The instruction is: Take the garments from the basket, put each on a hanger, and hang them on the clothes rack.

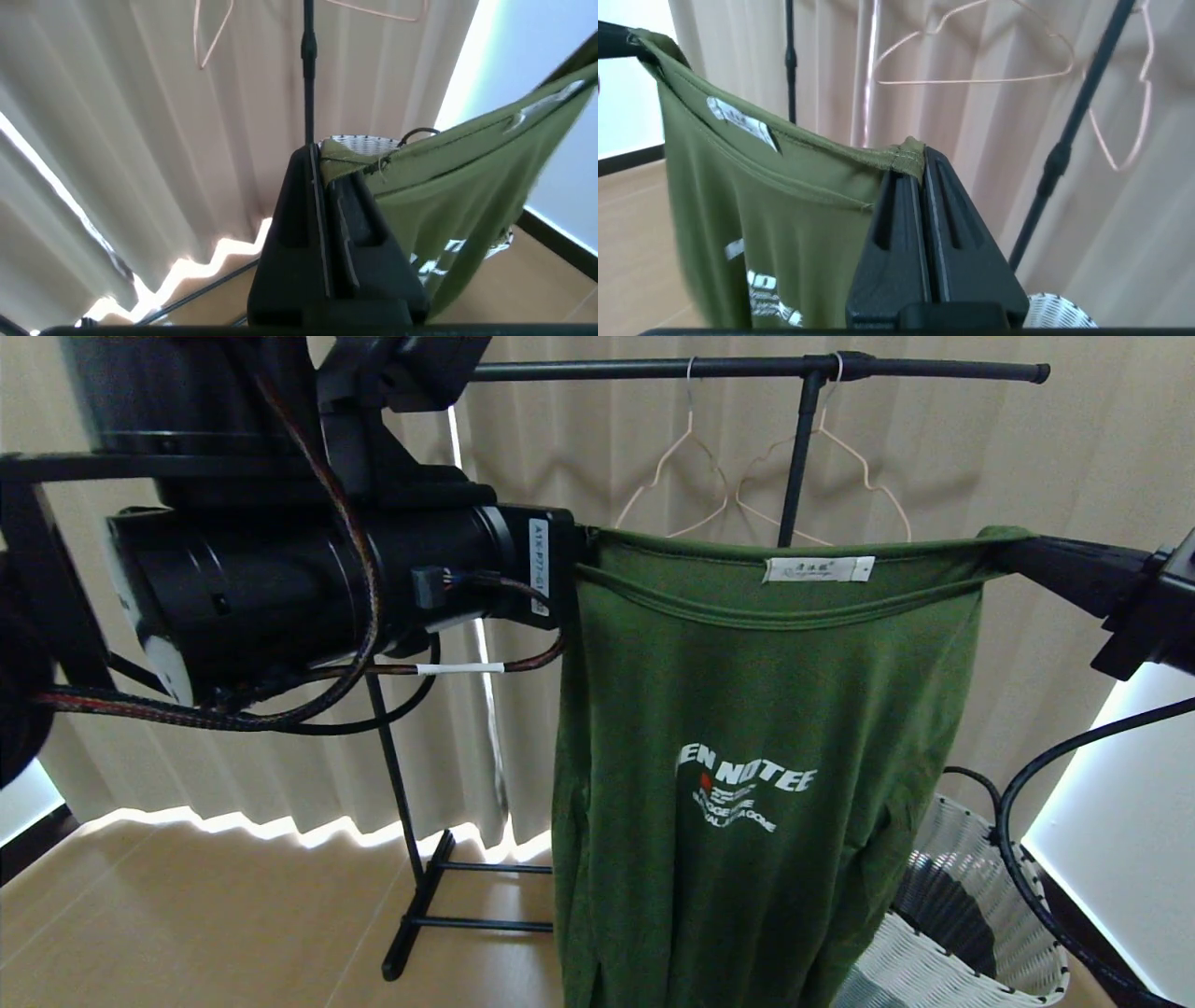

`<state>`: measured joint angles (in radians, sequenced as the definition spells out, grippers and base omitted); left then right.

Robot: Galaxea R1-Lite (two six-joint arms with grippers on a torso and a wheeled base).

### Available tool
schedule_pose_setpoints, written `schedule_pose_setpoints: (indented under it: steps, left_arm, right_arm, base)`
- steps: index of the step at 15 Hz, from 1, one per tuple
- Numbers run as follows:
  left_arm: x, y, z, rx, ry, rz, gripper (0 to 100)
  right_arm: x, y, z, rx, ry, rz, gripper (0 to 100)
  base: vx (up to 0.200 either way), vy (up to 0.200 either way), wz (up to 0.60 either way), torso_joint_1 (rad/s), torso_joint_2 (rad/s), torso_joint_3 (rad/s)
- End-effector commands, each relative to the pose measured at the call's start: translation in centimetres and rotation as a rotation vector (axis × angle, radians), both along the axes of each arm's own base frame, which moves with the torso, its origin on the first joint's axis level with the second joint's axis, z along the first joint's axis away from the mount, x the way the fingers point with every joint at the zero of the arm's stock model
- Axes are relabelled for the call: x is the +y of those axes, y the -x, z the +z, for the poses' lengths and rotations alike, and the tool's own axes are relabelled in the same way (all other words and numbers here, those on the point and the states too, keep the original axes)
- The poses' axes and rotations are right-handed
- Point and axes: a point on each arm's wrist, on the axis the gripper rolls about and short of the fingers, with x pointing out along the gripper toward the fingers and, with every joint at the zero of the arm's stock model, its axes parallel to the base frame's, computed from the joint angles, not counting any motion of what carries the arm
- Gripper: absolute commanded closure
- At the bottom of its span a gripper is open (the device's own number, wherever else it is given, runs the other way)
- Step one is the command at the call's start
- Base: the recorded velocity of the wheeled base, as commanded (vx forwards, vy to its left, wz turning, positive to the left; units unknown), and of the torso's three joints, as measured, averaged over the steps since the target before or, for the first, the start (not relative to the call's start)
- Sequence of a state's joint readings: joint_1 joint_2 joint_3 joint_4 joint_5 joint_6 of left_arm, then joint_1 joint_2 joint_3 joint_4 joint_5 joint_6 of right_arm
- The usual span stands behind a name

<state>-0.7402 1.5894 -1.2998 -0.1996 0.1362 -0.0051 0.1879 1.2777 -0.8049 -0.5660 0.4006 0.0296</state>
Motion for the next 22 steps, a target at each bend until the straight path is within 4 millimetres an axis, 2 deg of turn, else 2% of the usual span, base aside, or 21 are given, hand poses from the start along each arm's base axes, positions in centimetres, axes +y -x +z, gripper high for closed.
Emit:
schedule_pose_setpoints:
  steps: [1,5,12,13,16,19,20,21,22]
  left_arm:
    - [0.3,0.3,0.2,-0.004,0.005,0.001,100]
    - [0.5,0.1,-1.1,0.025,-0.028,0.025,100]
    - [0.9,-0.3,-1.2,0.027,-0.031,0.061,100]
    - [0.9,-0.3,-1.2,0.028,-0.032,0.062,100]
    - [1.1,-0.6,-1.6,0.037,-0.043,0.074,100]
    - [2.2,-1.3,-3.5,0.05,-0.15,0.146,100]
    - [2.2,-1.3,-3.5,0.05,-0.15,0.146,100]
    - [2.9,-1.7,-4.7,0.073,-0.191,0.205,100]
    - [3.3,-1.9,-5.1,0.083,-0.199,0.224,100]
  right_arm:
    - [0.5,0.1,0.2,-0.005,-0.001,0.025,100]
    - [0.8,0.1,-0.1,0.013,0.006,0.036,100]
    - [0.8,-0.1,-0.6,0.034,0.01,0.034,100]
    - [0.8,-0.3,-0.8,0.037,0.012,0.032,0]
    - [1.2,-0.2,-1.6,0.066,0.019,0.051,0]
    - [2.6,0.7,-4.0,0.136,0.04,0.126,0]
    - [2.6,0.7,-4.0,0.136,0.04,0.126,0]
    - [3.1,1.2,-4.8,0.161,0.051,0.157,0]
    - [3.2,1.3,-4.9,0.166,0.053,0.169,0]
  base:
    - [0.0,0.0,0.0,0.0,0.0,0.0]
    - [0.0,0.0,0.0,0.0,0.0,0.0]
    - [0.0,0.0,0.0,0.0,0.0,0.0]
    - [0.0,0.0,0.0,0.0,0.0,0.0]
    - [0.0,0.0,0.0,0.0,0.0,0.0]
    - [0.0,0.0,0.0,0.0,0.0,0.0]
    - [0.0,0.0,0.0,0.0,0.0,0.0]
    - [0.0,0.0,0.0,0.0,0.0,0.0]
    - [0.0,0.0,0.0,0.0,0.0,0.0]
